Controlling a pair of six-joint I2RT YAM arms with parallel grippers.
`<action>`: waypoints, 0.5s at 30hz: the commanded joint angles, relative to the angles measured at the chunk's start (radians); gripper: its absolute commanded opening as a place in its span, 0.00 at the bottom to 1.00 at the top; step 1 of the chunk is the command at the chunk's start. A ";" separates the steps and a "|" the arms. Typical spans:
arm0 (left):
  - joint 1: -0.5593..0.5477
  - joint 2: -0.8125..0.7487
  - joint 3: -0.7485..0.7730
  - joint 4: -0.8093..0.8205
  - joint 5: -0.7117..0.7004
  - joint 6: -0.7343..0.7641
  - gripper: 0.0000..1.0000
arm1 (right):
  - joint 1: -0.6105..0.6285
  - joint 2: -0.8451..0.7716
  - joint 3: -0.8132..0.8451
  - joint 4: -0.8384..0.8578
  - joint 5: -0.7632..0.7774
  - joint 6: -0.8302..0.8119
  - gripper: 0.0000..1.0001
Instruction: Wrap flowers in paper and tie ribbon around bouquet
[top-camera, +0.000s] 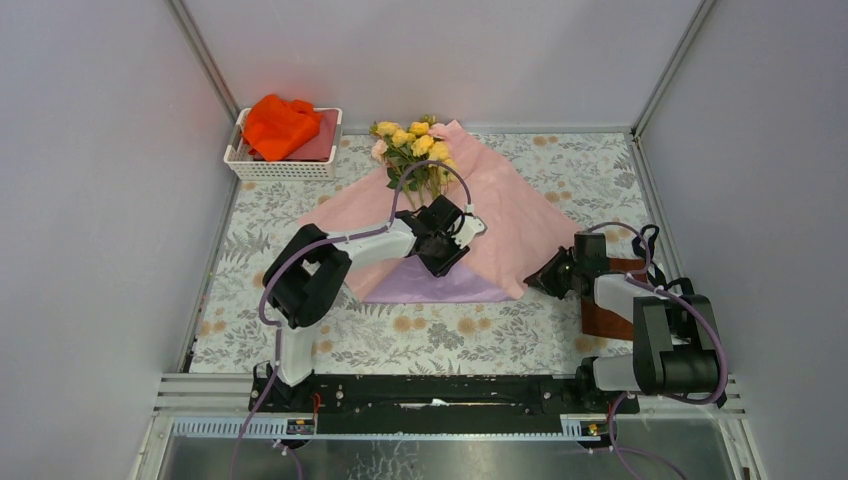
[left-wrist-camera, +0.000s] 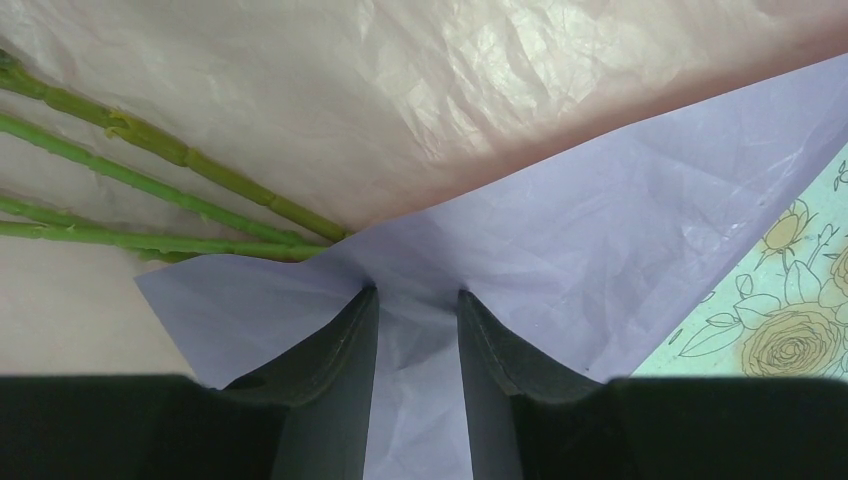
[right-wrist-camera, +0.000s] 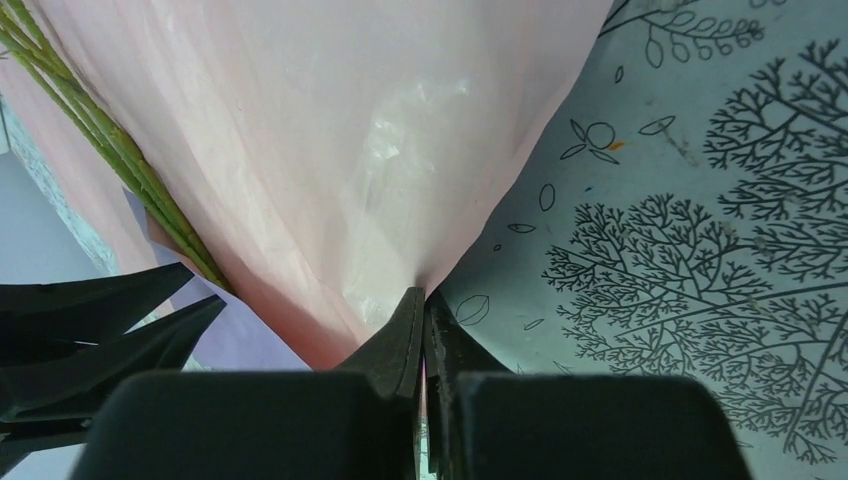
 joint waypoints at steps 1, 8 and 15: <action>-0.005 0.026 0.004 0.047 -0.029 -0.014 0.41 | -0.001 -0.019 0.027 -0.054 0.096 -0.087 0.00; -0.005 0.066 0.003 0.047 -0.044 -0.024 0.40 | 0.166 -0.161 0.191 -0.223 0.326 -0.240 0.00; -0.003 0.095 0.001 0.048 -0.038 -0.042 0.40 | 0.268 -0.151 0.308 -0.252 0.278 -0.258 0.00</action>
